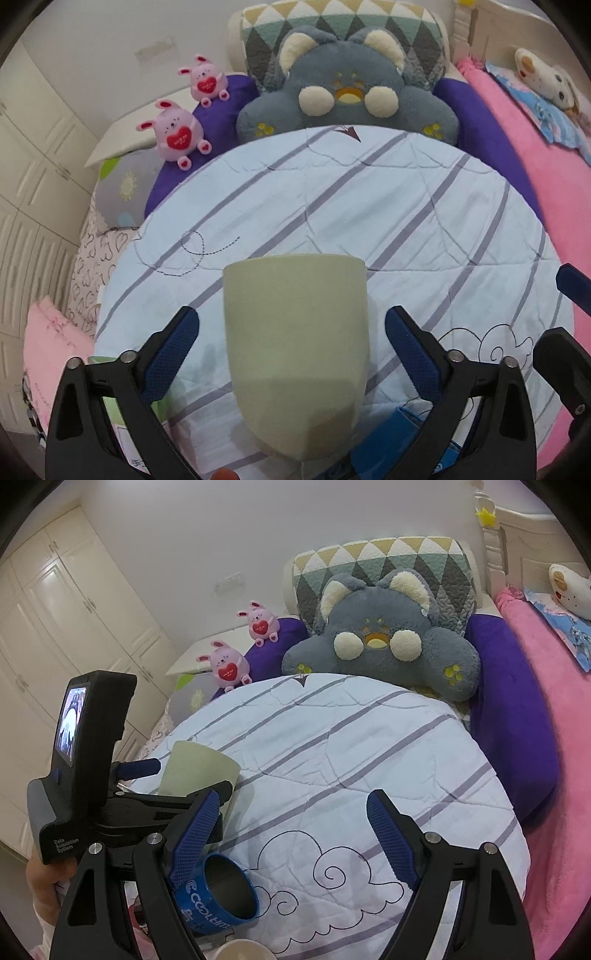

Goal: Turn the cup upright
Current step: 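Close the left tool on the cup while the right tool releases it, then rotate the cup opening-up with the left tool and lower it onto the table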

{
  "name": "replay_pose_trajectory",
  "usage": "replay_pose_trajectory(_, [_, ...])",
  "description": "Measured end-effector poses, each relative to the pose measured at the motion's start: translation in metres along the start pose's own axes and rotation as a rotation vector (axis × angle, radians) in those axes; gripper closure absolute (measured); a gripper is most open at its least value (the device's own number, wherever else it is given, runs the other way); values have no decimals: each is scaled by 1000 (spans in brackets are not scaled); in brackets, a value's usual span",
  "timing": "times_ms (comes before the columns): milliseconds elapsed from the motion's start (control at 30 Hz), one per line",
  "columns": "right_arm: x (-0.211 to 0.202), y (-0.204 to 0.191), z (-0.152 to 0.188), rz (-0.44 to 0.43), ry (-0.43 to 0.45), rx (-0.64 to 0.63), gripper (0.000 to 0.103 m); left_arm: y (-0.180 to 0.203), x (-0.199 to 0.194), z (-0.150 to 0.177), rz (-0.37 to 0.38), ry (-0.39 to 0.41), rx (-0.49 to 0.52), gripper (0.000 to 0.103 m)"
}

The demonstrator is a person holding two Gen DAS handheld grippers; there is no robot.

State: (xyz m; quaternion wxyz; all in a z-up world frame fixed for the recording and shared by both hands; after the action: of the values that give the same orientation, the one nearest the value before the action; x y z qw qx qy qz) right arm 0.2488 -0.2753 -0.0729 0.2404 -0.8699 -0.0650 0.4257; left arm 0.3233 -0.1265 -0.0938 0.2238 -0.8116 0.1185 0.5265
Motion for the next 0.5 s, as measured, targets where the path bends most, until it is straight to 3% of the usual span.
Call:
replay_pose_trajectory(33, [1,0,0,-2,-4,2,19,0,2,0,-2,-2,-3,22])
replay_pose_trajectory(200, [5,2,0,-1,-20,5,19,-1,0,-2,0,31,-9,22])
replay_pose_trajectory(333, [6,0,0,-1,-21,-1,19,-7,-15,-4,11,135,-42,22])
replay_pose_trajectory(500, [5,-1,1,-6,-21,-1,19,-12,-29,-9,-59,230,-68,22])
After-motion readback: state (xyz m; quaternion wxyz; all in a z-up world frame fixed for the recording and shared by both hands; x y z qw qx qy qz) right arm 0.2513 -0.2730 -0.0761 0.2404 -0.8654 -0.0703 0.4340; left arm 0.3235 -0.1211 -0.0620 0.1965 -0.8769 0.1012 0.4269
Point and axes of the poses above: each gripper's, at about its wrist camera, not at the fingertips, and x roughly the way its jaws point, y to its right, z to its underside, the point moved 2 cm from there along x, roughly the way its jaws point, and after that the axes turned 11 degrees about x, right-handed, at the moved point
